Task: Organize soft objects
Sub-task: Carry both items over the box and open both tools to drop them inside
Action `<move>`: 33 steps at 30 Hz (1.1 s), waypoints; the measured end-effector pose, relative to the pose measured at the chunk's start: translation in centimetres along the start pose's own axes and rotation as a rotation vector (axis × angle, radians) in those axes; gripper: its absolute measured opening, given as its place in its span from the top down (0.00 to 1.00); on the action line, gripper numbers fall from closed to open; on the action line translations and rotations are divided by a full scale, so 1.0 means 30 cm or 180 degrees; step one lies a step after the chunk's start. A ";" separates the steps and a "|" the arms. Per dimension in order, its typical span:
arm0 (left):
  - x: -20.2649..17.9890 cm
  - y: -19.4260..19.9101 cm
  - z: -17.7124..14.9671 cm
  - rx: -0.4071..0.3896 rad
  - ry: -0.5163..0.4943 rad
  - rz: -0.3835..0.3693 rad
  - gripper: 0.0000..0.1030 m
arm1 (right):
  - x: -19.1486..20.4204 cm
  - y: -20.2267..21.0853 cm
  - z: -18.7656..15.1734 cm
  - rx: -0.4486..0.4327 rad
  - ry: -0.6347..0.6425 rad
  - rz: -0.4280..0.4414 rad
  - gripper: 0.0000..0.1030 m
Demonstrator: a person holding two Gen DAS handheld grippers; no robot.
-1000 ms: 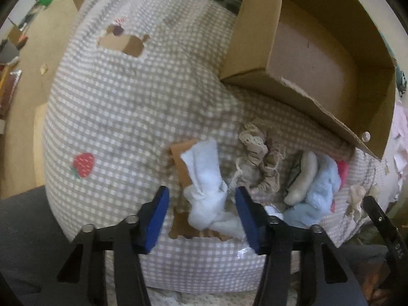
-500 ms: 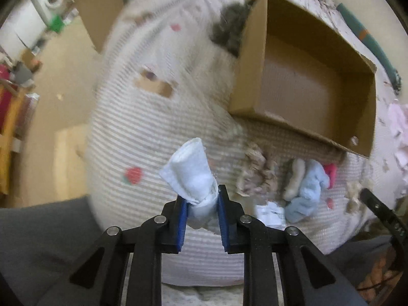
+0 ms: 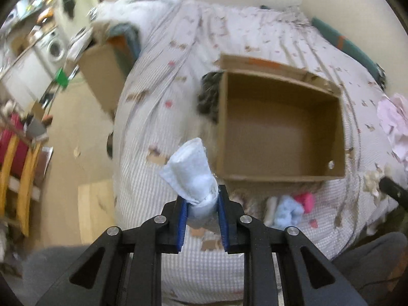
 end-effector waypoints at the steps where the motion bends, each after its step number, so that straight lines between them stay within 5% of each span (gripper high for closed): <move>1: -0.017 0.009 0.026 -0.0037 -0.0049 -0.0017 0.81 | 0.007 0.004 0.019 -0.0025 0.0035 -0.0015 0.83; 13: -0.166 -0.101 0.216 -0.0084 -0.0305 -0.0149 0.81 | 0.032 -0.133 0.146 -0.0005 0.0156 -0.0127 0.83; 28: -0.251 -0.388 0.217 0.0215 -0.0378 -0.0222 0.81 | -0.060 -0.392 0.155 0.0329 -0.0083 -0.0196 0.83; 33: -0.247 -0.459 0.209 0.0104 -0.0449 -0.0142 0.81 | -0.098 -0.507 0.098 0.0509 -0.0183 -0.0172 0.83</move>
Point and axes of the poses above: each gripper's, at about its wrist camera, not at the fingertips, and y roughly against the way its jaws point, x to its left, z to its top, the point moved 9 cm from there along -y, roughly the way its jaws point, and after that the axes turned 4 degrees about -y, right-handed, at the moved point
